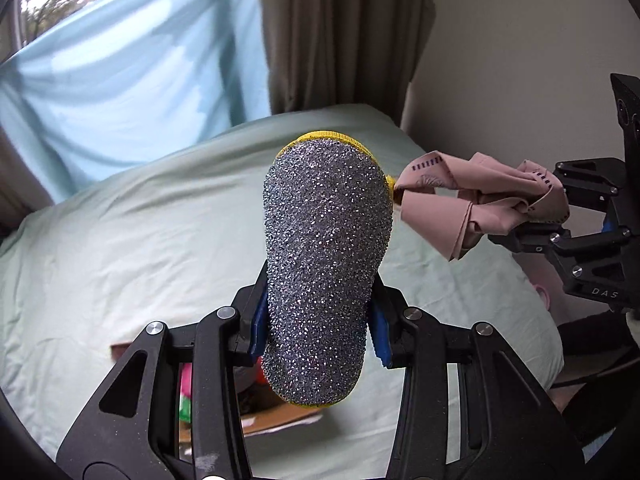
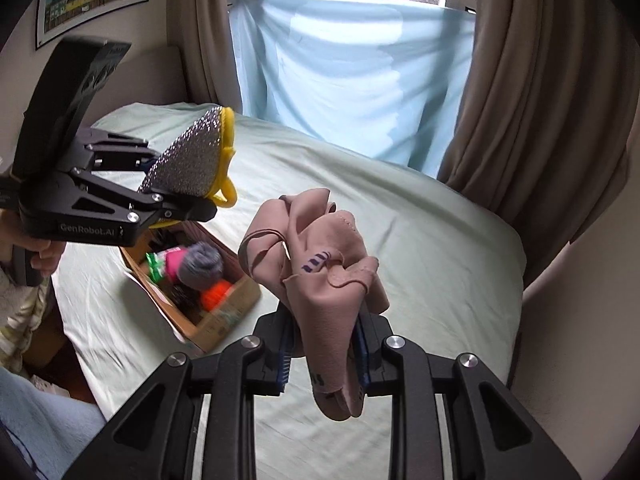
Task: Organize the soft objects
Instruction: 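Carry the mirror and pink sock into the box and release both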
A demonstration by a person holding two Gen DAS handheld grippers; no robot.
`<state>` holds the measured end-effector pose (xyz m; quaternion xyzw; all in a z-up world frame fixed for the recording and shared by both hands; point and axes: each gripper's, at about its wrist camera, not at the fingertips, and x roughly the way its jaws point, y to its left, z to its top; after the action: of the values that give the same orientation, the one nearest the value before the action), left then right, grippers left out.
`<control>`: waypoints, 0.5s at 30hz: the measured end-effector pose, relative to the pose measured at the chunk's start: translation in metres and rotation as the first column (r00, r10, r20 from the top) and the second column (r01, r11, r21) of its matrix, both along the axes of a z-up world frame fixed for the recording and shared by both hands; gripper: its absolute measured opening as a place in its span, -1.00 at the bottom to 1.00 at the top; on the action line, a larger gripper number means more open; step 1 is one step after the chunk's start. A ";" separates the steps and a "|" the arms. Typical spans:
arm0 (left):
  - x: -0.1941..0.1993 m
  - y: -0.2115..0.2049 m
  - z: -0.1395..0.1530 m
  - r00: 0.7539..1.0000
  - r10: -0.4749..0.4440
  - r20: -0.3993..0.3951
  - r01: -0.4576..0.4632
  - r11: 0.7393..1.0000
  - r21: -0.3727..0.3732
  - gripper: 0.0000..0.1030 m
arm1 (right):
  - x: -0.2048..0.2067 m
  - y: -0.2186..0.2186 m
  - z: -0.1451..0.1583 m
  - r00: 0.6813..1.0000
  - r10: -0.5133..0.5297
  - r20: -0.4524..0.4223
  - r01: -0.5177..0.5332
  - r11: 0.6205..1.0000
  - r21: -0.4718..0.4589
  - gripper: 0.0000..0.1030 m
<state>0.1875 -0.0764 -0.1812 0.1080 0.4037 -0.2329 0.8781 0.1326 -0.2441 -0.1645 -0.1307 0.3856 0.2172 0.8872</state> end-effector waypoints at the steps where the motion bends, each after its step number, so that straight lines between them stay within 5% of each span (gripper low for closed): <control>1: -0.003 0.014 0.002 1.000 0.012 0.000 -0.012 1.000 -0.005 -0.27 | 0.000 0.010 0.003 1.000 0.000 0.001 0.000 1.000 0.003 -0.54; 15: -0.004 0.213 -0.008 0.981 0.181 -0.061 -0.181 0.983 0.015 -0.27 | 0.010 0.186 -0.008 0.994 -0.014 -0.104 0.020 0.998 0.055 -0.54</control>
<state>0.1833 0.1369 -0.1893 0.0675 0.4402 -0.1534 0.8821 0.1427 -0.0579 -0.1721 -0.0911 0.4261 0.2269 0.8710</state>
